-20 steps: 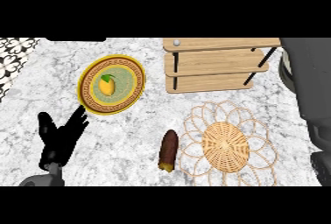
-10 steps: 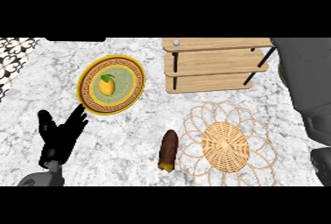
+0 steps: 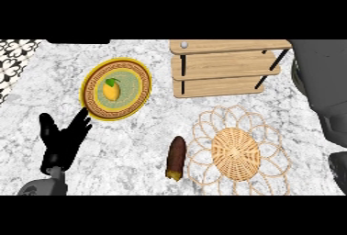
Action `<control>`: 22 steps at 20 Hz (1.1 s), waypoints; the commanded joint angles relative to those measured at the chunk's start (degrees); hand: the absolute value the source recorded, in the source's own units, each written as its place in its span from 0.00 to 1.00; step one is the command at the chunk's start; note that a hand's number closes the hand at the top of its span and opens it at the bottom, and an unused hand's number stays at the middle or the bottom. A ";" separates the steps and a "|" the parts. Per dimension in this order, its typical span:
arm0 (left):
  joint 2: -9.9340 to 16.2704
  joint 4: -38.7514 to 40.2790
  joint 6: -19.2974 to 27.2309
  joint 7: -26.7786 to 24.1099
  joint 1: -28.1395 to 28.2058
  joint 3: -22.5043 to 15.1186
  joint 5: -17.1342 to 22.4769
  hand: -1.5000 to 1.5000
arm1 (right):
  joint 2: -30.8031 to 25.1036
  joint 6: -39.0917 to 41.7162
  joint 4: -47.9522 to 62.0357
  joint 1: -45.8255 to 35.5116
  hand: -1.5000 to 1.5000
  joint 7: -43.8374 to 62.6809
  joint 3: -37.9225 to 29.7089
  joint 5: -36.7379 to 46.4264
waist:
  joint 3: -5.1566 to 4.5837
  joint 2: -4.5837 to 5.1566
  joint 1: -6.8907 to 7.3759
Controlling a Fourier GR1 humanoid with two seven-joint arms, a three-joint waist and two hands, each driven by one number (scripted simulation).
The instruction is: Pick the can from the placemat and place it in the tiered shelf
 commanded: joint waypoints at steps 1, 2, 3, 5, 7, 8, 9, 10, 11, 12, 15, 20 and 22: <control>-1.86 0.53 0.39 -3.10 1.71 -1.63 -1.56 0.50 | 2.15 -6.04 1.76 -0.49 0.00 2.09 -4.38 -2.47 | 0.00 0.12 0.35; -1.00 3.36 0.29 -2.61 -0.57 0.09 -0.72 0.50 | 1.37 -3.58 -1.52 -1.94 0.00 4.76 -5.77 -4.57 | -0.01 -0.13 -0.58; 0.88 -0.32 -1.05 1.42 -0.49 0.17 0.31 0.50 | 1.82 -7.58 -0.09 -1.36 0.00 3.79 -6.77 -4.36 | 0.03 -0.03 0.14; -1.02 0.79 -0.52 -2.40 2.11 -0.70 -0.73 0.50 | 1.12 -6.57 -0.69 0.43 0.00 1.60 -8.35 -6.94 | 0.02 -0.09 -0.10; 1.44 0.78 -1.37 -0.71 -0.44 1.32 0.38 0.50 | 1.69 -6.85 -0.93 0.15 0.00 0.89 -10.82 -10.10 | 0.03 -0.06 -0.13; 0.70 -0.89 -1.92 0.32 1.30 0.16 0.65 0.50 | 2.40 -8.06 -0.67 -1.71 0.00 2.03 -12.59 -11.67 | 0.05 -0.08 0.31; 0.22 1.20 -1.33 -1.43 -0.22 0.25 -0.11 0.50 | 2.37 -7.87 0.56 -2.39 0.00 1.93 -13.03 -12.42 | 0.01 0.06 0.15; -0.16 1.35 -1.85 -2.93 1.72 -0.28 -0.44 0.50 | 0.64 -5.83 -1.01 -3.22 0.00 2.64 -14.18 -14.15 | 0.01 -0.10 -0.10; -0.05 -2.09 -0.48 1.15 1.10 -0.48 -0.32 0.50 | -0.08 -7.16 0.19 -2.75 0.00 2.15 -15.77 -15.05 | 0.06 -0.07 0.21; 0.82 -0.50 -0.72 0.38 0.73 0.47 -0.37 0.50 | 0.42 -6.75 -2.65 -2.61 0.00 3.76 -16.17 -16.40 | 0.04 -0.25 -0.41; 0.29 0.26 -1.82 -1.36 1.94 0.51 0.24 0.50 | -0.32 -8.78 -2.20 -4.99 0.00 5.05 -19.25 -19.45 | 0.01 -0.17 -0.20; -1.94 -0.48 0.01 -1.31 1.54 -0.97 -1.03 0.50 | -5.94 -15.15 -1.67 -3.16 0.00 3.11 -20.36 -17.32 | 0.01 0.00 -0.18; 1.76 -1.29 -1.39 2.80 0.01 2.38 1.50 0.50 | -7.13 -17.17 -3.15 -2.38 0.00 7.34 -19.66 -15.36 | 0.02 -0.26 -0.64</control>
